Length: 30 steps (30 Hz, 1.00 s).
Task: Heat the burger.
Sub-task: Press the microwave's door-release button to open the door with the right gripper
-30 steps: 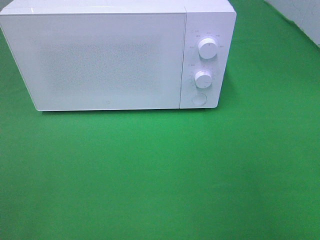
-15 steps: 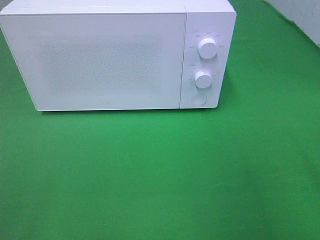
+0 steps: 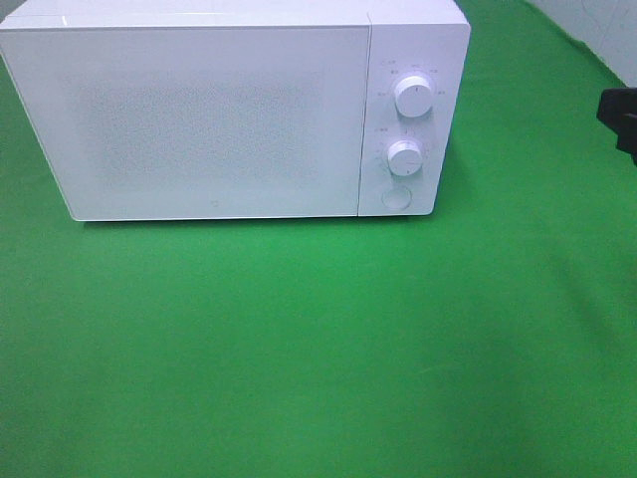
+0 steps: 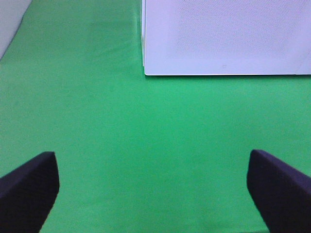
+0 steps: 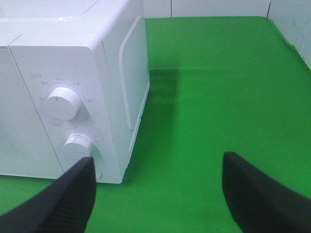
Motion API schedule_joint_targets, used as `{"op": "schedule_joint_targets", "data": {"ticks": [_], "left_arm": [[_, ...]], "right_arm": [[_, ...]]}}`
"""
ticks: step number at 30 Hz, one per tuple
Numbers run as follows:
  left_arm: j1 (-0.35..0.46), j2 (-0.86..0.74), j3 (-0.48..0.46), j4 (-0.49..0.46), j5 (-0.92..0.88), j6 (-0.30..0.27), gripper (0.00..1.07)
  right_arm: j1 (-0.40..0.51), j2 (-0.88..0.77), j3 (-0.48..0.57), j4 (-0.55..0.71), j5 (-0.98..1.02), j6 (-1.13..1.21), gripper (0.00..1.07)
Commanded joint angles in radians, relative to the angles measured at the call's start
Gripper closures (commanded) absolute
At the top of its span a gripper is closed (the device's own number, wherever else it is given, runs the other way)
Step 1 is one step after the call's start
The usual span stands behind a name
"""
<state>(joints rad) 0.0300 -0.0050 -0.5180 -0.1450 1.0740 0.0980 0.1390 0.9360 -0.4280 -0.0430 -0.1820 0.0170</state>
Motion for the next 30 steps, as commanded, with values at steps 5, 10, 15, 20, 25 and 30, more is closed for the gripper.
{"op": "schedule_joint_targets", "data": {"ticks": [5,10,15,20,25,30], "left_arm": [[0.003,-0.016,0.002,-0.003,-0.004,-0.001,0.09],[0.003,-0.016,0.002,-0.003,-0.004,-0.001,0.09],[0.003,-0.016,0.002,-0.003,-0.004,-0.001,0.09],[0.003,-0.016,0.002,-0.003,-0.004,-0.001,0.09],[0.003,-0.016,0.002,-0.003,-0.004,-0.001,0.09],[0.003,-0.016,0.002,-0.003,-0.004,-0.001,0.09]], "right_arm": [[-0.006,0.226,0.017,-0.01,-0.305,-0.004,0.37],[-0.006,0.356,0.071,0.014,-0.545,-0.032,0.37],[0.072,0.488,0.117,0.192,-0.759,-0.101,0.37],[0.141,0.553,0.117,0.285,-0.807,-0.163,0.37],[0.275,0.656,0.115,0.416,-0.887,-0.172,0.37],[0.394,0.72,0.115,0.489,-0.942,-0.172,0.37]]}}
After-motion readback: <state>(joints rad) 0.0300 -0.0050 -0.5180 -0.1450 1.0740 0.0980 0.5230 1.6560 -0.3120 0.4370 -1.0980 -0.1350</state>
